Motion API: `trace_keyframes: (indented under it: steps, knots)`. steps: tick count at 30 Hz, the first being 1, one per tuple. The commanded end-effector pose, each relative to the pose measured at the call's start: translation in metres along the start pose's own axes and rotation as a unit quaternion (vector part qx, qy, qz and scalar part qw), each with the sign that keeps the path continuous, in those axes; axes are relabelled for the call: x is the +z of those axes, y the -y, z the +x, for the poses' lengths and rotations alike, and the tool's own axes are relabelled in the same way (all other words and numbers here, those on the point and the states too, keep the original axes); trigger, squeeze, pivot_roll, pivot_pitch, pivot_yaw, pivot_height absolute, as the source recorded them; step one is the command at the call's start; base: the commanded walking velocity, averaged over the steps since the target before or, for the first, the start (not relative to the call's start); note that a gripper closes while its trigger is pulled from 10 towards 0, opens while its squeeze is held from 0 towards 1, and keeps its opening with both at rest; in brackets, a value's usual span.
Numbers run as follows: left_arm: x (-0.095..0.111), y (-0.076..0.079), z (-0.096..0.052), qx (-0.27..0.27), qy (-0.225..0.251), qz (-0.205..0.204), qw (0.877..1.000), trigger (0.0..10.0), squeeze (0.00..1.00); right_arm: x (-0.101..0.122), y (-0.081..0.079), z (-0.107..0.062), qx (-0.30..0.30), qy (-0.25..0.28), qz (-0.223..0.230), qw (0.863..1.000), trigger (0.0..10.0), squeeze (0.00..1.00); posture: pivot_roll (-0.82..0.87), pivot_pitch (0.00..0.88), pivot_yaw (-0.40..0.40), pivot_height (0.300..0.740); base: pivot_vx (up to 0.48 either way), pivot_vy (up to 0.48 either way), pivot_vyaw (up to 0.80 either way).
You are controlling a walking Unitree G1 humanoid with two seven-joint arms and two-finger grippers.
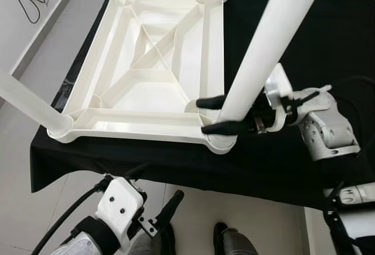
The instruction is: Building children table
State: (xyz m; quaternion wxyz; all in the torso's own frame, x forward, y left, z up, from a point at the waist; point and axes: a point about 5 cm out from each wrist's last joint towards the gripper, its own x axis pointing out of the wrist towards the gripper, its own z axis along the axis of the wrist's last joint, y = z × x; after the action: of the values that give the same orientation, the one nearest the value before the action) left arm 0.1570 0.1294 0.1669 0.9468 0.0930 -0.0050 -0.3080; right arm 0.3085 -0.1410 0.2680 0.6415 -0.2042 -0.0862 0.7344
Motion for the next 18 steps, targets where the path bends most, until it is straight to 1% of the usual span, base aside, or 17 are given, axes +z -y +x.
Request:
trace_keyframes:
  steps: [1,3,4,5,6,9,14,18]
  knots:
    - [-0.004,0.001,-0.001,-0.003,-0.008,-0.007,1.000,10.0,0.00,-0.030,-0.018,0.013,0.070,-0.049,0.056,0.995,10.0,0.00,0.09,0.350,0.062,0.740,0.000,0.000,0.00]
    - [-0.004,0.001,-0.001,-0.003,-0.008,-0.007,1.000,10.0,0.00,-0.030,-0.018,0.013,0.070,-0.049,0.056,0.995,10.0,0.00,0.09,0.350,0.062,0.740,0.000,0.000,0.00]
    - [-0.004,0.001,-0.001,-0.003,-0.008,-0.006,1.000,10.0,0.00,-0.028,-0.016,0.016,0.083,-0.053,0.050,0.994,10.0,0.00,0.09,0.353,0.061,0.740,0.000,0.000,0.00]
    - [-0.004,0.001,-0.001,-0.003,-0.008,-0.006,1.000,10.0,0.00,-0.028,-0.016,0.016,0.083,-0.053,0.050,0.994,10.0,0.00,0.09,0.353,0.061,0.740,0.000,0.000,0.00]
    - [-0.004,0.001,-0.001,-0.003,-0.008,-0.006,1.000,10.0,0.00,-0.026,-0.011,0.017,0.090,-0.058,0.046,0.993,10.0,0.00,0.09,0.355,0.059,0.740,0.000,0.000,0.00]
    - [-0.004,0.001,-0.001,-0.002,-0.008,-0.005,1.000,10.0,0.00,-0.024,-0.007,0.019,0.095,-0.060,0.045,0.993,10.0,0.00,0.09,0.355,0.059,0.740,0.000,0.000,0.00]
    - [-0.004,0.001,-0.001,0.000,-0.007,-0.005,1.000,10.0,0.00,-0.021,0.000,0.021,0.110,-0.058,0.064,0.990,10.0,0.00,0.09,0.360,0.050,0.740,0.000,0.000,0.00]
    - [-0.003,0.001,-0.001,0.003,-0.006,-0.006,1.000,10.0,0.00,-0.013,0.012,0.024,0.100,-0.015,0.090,0.991,10.0,0.00,0.09,0.362,0.042,0.740,0.000,0.000,0.00]
